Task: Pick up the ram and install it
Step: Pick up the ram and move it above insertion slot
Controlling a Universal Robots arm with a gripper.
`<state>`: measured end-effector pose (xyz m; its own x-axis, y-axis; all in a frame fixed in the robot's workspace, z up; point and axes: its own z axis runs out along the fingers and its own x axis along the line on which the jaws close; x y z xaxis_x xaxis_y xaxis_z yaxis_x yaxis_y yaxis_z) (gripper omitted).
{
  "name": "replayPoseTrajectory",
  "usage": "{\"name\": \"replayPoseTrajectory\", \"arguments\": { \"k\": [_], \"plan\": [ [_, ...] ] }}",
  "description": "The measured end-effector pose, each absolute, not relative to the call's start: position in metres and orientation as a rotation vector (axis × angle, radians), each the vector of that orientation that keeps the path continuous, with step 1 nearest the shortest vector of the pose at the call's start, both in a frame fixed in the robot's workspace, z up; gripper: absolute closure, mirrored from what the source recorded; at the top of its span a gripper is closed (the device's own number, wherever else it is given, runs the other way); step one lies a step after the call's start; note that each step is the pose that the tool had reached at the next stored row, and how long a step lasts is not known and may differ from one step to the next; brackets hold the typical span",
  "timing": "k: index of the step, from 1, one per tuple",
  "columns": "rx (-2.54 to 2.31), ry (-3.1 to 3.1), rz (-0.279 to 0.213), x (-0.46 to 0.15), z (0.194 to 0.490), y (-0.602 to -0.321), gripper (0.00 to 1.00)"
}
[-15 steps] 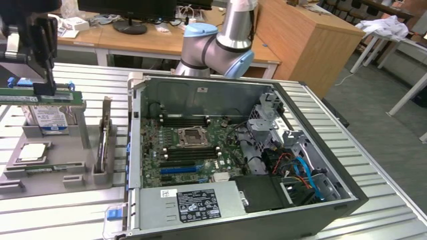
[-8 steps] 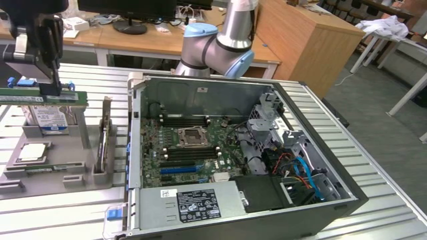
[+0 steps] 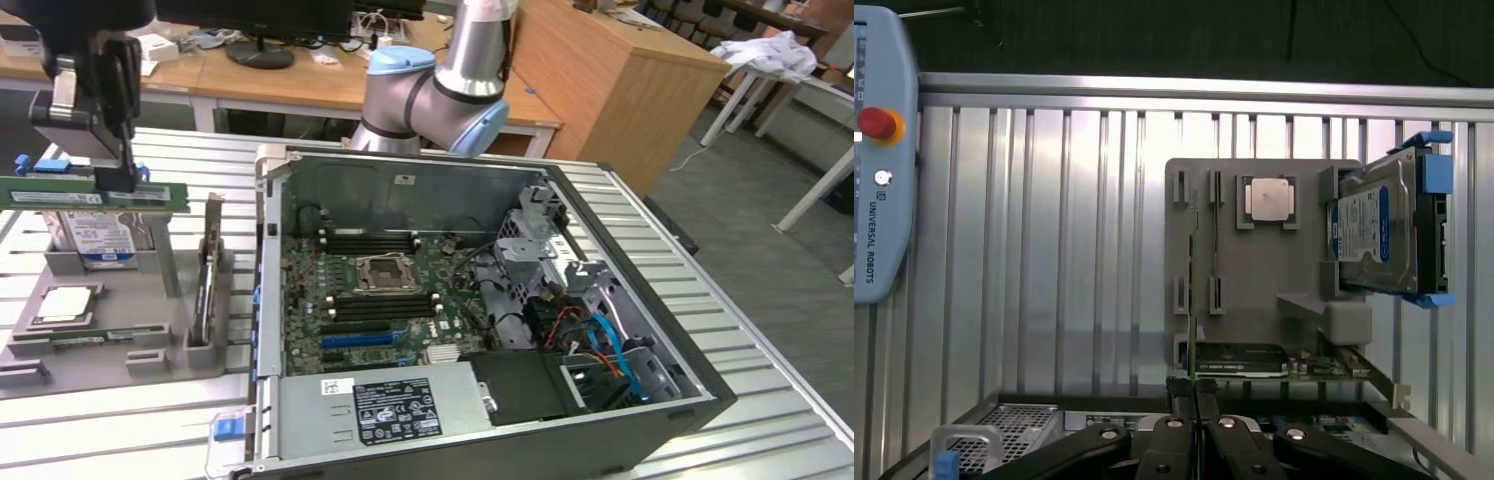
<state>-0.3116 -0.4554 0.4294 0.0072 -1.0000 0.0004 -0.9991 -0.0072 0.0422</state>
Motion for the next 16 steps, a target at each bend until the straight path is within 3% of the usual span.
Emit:
{"name": "replayPoseTrajectory", "arguments": {
  "k": [16],
  "plan": [
    [2.205,-2.189,-0.052,-0.288,0.429,-0.455,0.88]
  ]
}}
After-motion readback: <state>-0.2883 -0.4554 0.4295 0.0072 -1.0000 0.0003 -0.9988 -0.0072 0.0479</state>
